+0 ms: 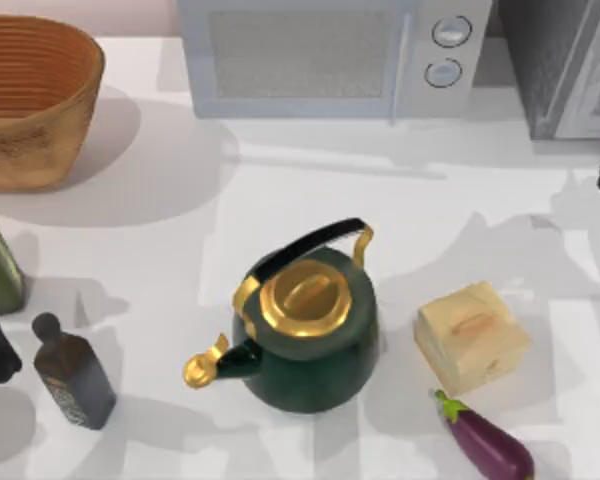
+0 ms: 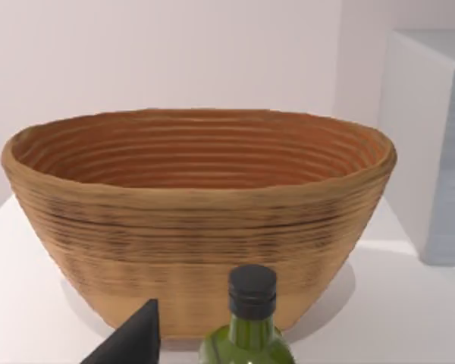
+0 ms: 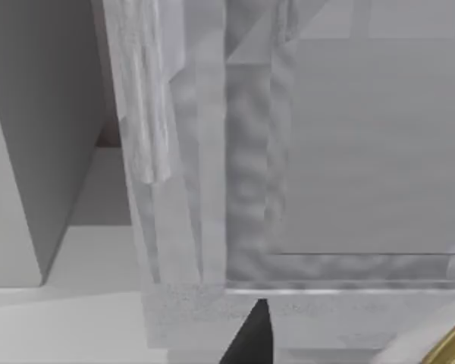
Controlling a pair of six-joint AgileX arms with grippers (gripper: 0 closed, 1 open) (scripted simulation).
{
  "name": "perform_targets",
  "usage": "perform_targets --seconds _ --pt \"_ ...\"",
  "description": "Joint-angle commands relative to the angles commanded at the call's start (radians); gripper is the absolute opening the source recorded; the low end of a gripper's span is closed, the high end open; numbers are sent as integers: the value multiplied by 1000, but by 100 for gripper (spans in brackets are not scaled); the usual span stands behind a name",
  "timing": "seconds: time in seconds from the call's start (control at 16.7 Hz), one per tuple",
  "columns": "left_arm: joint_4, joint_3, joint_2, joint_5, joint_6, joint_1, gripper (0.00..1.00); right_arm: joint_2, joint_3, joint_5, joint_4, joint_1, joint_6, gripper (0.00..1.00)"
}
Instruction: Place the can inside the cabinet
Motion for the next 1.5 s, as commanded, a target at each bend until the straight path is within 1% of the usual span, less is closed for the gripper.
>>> perform_targets --seconds 0.18,0.36,0.72,0.9,1.14,1.5 --pt "0 0 0 0 0 0 100 -135 17 -2 -151 0 0 0" --pt "0 0 0 0 0 0 100 -215 27 -3 -243 1 0 0" --pt "0 0 0 0 0 0 100 -223 25 -3 -254 0 2 0" --pt "0 0 0 0 0 0 100 -286 2 -4 -284 0 1 0" --pt "0 0 0 0 0 0 100 -489 -73 -5 -384 2 -1 0" --pt "0 0 0 0 0 0 100 -939 -240 -9 -606 5 -7 0"
